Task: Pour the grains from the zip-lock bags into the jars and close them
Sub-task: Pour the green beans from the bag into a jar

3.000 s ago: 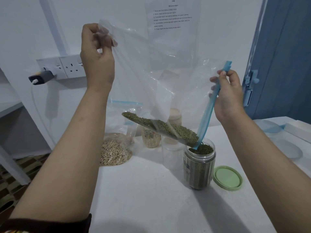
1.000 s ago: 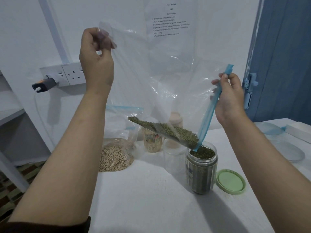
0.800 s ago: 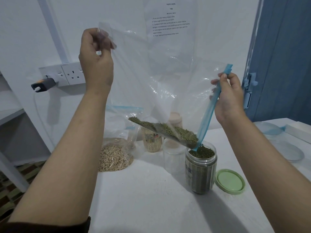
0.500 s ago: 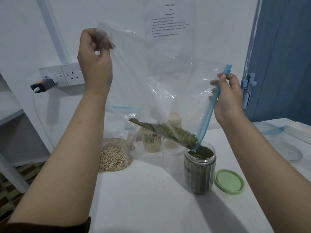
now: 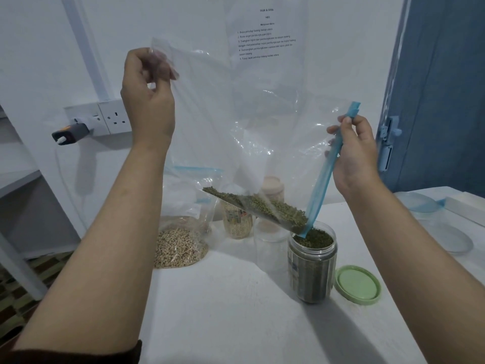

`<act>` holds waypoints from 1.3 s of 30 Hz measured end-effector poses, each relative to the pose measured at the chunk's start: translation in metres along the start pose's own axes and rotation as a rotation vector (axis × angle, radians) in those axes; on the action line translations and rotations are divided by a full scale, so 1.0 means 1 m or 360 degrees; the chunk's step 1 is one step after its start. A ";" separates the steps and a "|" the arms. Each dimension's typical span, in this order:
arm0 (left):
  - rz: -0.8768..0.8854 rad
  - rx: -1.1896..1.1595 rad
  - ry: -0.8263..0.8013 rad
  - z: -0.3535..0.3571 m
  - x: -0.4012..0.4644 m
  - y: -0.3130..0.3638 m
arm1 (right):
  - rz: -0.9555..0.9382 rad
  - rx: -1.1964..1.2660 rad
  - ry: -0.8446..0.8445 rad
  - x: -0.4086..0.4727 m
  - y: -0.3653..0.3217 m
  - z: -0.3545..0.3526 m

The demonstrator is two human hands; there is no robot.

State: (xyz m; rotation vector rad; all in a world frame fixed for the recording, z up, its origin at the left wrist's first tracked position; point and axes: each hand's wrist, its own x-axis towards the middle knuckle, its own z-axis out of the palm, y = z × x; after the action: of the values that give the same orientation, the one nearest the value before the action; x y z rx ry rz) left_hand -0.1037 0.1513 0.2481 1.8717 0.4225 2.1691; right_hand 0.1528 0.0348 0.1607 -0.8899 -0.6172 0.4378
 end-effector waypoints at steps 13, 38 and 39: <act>-0.0017 0.0023 0.0026 -0.003 -0.002 0.000 | -0.0008 -0.0007 -0.0013 0.001 0.002 0.004; -0.0160 -0.0004 0.0074 -0.021 -0.012 -0.009 | -0.0026 -0.0119 -0.0061 0.002 0.002 0.013; -0.0175 -0.0006 0.0081 -0.023 -0.014 -0.010 | -0.0033 -0.0129 -0.0075 0.001 0.002 0.014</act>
State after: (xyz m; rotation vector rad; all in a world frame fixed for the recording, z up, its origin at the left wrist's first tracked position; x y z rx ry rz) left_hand -0.1240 0.1540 0.2283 1.7508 0.5188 2.1475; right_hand 0.1443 0.0451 0.1661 -0.9514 -0.6911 0.4184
